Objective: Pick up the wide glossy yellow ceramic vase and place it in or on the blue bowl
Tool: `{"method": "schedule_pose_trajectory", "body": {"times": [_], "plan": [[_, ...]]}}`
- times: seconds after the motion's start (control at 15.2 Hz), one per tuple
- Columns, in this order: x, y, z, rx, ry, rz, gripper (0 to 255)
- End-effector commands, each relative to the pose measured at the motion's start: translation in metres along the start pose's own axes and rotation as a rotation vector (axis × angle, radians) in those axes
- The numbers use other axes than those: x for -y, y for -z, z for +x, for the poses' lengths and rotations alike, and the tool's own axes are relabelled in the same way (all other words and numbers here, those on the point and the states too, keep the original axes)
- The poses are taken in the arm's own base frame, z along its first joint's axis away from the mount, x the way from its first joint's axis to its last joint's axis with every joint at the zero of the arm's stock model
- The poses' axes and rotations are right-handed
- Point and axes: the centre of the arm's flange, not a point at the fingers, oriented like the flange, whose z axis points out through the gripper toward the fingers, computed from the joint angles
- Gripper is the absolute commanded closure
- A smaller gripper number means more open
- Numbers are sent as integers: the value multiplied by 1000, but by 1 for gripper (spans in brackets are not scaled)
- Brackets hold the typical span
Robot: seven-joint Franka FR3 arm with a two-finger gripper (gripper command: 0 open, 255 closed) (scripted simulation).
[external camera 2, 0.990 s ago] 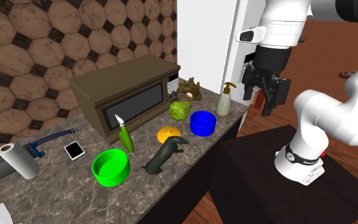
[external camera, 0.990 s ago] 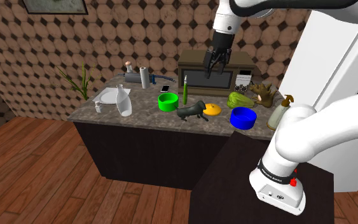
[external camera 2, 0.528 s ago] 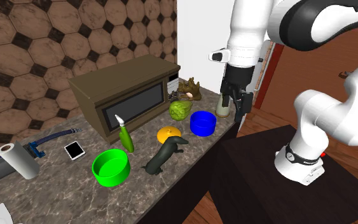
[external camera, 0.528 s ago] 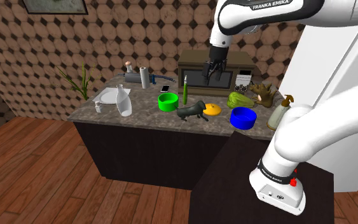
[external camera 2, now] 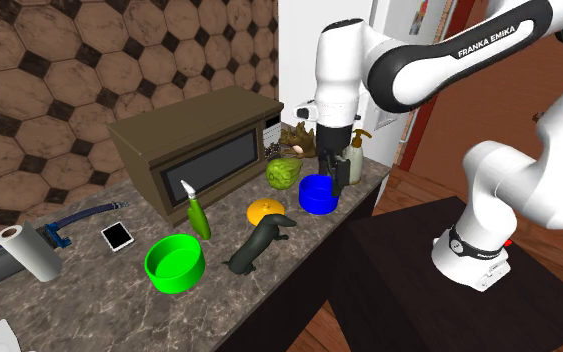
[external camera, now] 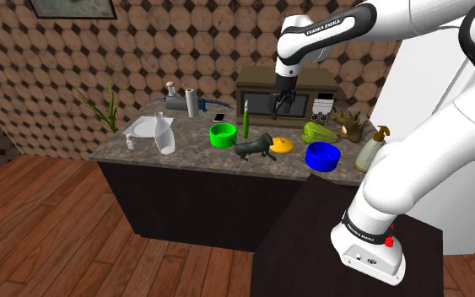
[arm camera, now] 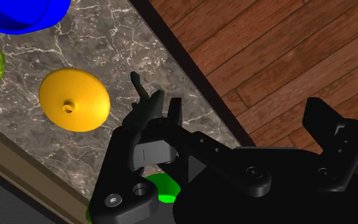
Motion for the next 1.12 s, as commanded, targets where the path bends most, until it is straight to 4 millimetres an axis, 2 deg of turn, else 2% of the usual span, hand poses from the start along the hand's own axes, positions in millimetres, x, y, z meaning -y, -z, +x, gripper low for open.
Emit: {"method": "schedule_pose_trajectory", "body": {"times": [0.0,1.06], "plan": [[-17,-13,16,9,3,-6,0],[-161,-138,110,88,20,-46,0]]}}
